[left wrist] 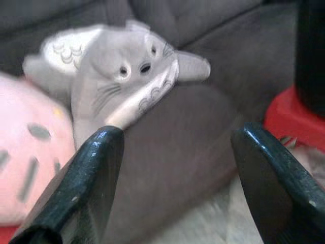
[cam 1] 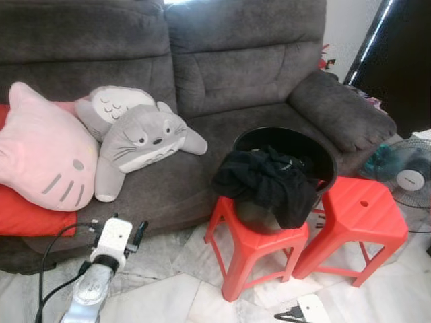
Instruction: Hang hanger
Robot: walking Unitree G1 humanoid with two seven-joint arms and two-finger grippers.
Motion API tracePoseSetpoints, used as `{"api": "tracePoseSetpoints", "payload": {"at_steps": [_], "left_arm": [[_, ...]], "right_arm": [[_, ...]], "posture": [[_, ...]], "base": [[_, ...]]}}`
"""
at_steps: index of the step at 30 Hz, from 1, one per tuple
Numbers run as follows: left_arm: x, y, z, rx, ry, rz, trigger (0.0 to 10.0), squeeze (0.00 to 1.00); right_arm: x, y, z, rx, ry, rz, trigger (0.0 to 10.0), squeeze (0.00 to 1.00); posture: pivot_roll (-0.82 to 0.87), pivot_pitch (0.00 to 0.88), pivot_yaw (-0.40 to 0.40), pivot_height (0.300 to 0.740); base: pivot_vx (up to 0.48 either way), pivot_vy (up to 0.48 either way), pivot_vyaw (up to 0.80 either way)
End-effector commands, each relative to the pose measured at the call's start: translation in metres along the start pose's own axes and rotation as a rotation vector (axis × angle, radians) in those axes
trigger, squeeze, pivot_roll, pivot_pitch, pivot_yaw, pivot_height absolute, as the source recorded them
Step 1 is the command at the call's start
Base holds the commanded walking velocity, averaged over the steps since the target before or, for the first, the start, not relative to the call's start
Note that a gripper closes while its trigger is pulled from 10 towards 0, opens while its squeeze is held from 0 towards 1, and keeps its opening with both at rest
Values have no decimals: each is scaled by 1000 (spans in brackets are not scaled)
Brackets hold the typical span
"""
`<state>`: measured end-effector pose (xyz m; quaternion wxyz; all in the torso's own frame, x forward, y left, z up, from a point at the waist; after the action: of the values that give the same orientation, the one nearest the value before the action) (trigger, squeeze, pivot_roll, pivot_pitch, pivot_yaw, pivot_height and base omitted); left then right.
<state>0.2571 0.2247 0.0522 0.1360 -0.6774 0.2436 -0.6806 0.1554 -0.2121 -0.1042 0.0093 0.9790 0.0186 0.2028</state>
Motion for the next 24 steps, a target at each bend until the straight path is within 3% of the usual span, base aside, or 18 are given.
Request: {"api": "tracePoseSetpoints", "payload": {"at_steps": [1,3,6,7,10,12,14,16,19,21,24], "left_arm": [[7,-4,-11,-13,23,1,10000,0],[9,-11,-28,4,24,5,10000,0],[11,-12,-37,8,20,4,10000,0],[12,-10,-46,-2,12,4,10000,0],[12,-5,-58,-9,-15,7,10000,0],[12,-5,-59,3,-25,3,10000,0],[12,-6,-57,12,-48,-17,10000,0],[2,-8,-46,28,-139,18,10000,0],[-9,-10,-37,54,-222,-8,10000,0],[-19,-14,-12,86,-331,-41,10000,0],[-30,-15,7,93,-410,-63,10000,0]], "right_arm": [[0,2,0,-6,3,7,10000,0],[0,3,0,-6,4,6,10000,0],[0,3,-1,-6,4,6,10000,0],[0,3,-1,-5,3,4,10000,0],[0,3,-1,-5,3,1,10000,0],[0,4,-1,-6,3,0,10000,0],[0,4,-1,-6,3,-2,10000,0],[0,4,-1,-6,3,-3,10000,0],[0,4,-1,-7,3,-3,10000,0],[1,4,-1,-6,4,-7,10000,0],[2,3,0,-6,5,-11,10000,0]], "posture": [[-49,0,-58,740],[-45,0,-57,740],[-38,0,-59,740],[-38,0,-59,740],[-33,0,-62,740],[-33,0,-62,740],[-33,0,-62,740],[-36,0,-65,740],[-36,0,-65,740],[-38,0,-70,740],[-42,0,-70,740]], "base": [[0,0,0],[0,0,0],[0,0,0],[0,0,0],[0,0,0],[0,0,0],[0,0,0],[0,0,0],[0,0,0],[0,0,0],[0,0,0]]}}
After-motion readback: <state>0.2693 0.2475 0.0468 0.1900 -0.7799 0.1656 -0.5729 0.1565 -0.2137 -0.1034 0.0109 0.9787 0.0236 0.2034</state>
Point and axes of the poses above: a point about 5 cm out from each wrist's last joint towards the gripper, its own z axis pointing out of the wrist towards the gripper, its own x axis along the axis of the wrist's last joint, y = z × x, the point moved 1 cm from there along z, pointing out of the wrist towards the gripper, and after that the axes turned 8 degrees about z, right-handed, at the moved point
